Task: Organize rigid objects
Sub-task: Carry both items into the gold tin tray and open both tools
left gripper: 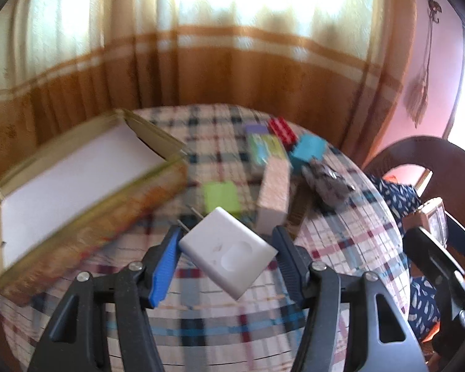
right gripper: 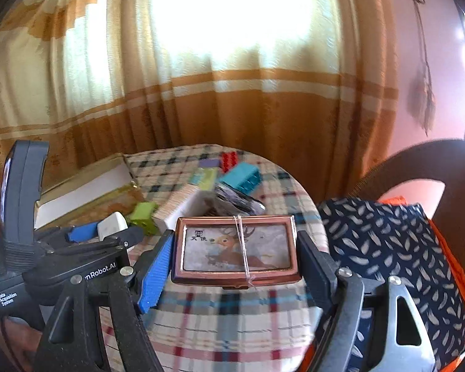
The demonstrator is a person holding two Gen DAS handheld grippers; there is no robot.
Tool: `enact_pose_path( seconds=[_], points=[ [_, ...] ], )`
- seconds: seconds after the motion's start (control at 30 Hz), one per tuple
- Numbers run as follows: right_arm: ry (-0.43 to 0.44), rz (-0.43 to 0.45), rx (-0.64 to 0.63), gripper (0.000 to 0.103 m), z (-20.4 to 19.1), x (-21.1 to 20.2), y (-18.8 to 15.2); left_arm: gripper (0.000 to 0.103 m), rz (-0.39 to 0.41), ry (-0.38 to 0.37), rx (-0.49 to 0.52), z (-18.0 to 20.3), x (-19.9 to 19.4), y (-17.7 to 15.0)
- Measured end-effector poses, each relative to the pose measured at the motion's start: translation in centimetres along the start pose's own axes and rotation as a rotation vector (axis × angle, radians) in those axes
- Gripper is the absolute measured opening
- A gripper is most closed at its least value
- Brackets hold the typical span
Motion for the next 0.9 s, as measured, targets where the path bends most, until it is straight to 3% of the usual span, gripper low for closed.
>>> enact_pose_path(
  seconds=[0.27,0.63,0.9],
  points=[
    [0.077,0.066,-0.047,0.078,-5.8,-0.3,2.9,0.06,0.105,0.1,-0.038,-5.1,-3.3,1.6],
    [0.189,0.181,-0.119,0.078,-16.3,1.6,5.8,0.06,0.206,0.327,-0.161,-15.9,-6.9,1.9],
    [0.233,0.205,-0.108,0.078,-21.9,4.7,6.6,0.06,0.256,0.482,-0.209,-20.4,-7.6,1.5]
  ],
)
Point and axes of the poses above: each gripper's, at about its wrist camera, not at the fingertips, and x roughly the way its jaws point, z to its right, y to its top, the point moved 10 cm from there along x, roughly the way its jaws point, and after that the axes turned 12 degrees about -y, right-handed, at the moved point
